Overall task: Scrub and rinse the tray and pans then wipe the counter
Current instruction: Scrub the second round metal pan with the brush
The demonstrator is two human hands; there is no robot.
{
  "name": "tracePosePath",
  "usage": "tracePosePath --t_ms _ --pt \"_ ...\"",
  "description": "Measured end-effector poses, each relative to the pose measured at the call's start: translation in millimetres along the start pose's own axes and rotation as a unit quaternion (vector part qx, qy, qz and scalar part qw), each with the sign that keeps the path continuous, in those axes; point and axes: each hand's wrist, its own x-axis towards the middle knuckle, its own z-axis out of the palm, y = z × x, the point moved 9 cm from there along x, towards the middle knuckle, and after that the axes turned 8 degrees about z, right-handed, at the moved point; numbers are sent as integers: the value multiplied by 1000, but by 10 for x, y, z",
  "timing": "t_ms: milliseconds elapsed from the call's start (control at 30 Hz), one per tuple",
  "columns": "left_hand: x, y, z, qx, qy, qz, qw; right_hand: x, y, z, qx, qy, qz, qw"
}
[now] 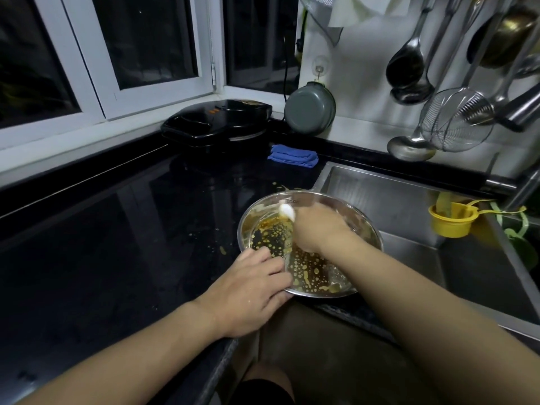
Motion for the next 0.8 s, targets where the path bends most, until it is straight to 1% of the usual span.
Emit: tracePosePath --t_ms 100,233,300,333,400,500,533,567,633,667,800 --pt "6 -2 -19 1 13 -2 1000 17 -204 67 11 -11 -58 998" --pt "4 -1 0 8 2 -6 1000 -117 -188 107 25 -79 -160 984" --pt "7 -4 -1 5 3 -10 1000 -220 -175 63 -6 -69 -217 974" --pt "12 -2 -10 3 5 -10 1000 -232 -145 38 -20 -53 -226 972" --pt "13 2 -16 1 5 -10 1000 -144 33 -44 -64 -10 -195 979" --pt "13 16 -8 8 -3 -2 1000 91 499 -280 -127 81 -63 987" --pt "10 15 -3 8 -5 0 1000 163 608 -337 -130 101 -33 986" --pt "9 8 -3 6 -7 0 1000 224 641 -365 -132 116 -23 984" --pt "13 2 -17 0 -7 2 1000 311 561 -377 -140 136 -39 980" --pt "14 -3 -21 0 -5 3 1000 347 471 -382 -137 144 -61 978" --pt "10 -15 6 3 -5 4 1000 357 -23 -282 -95 132 -196 967"
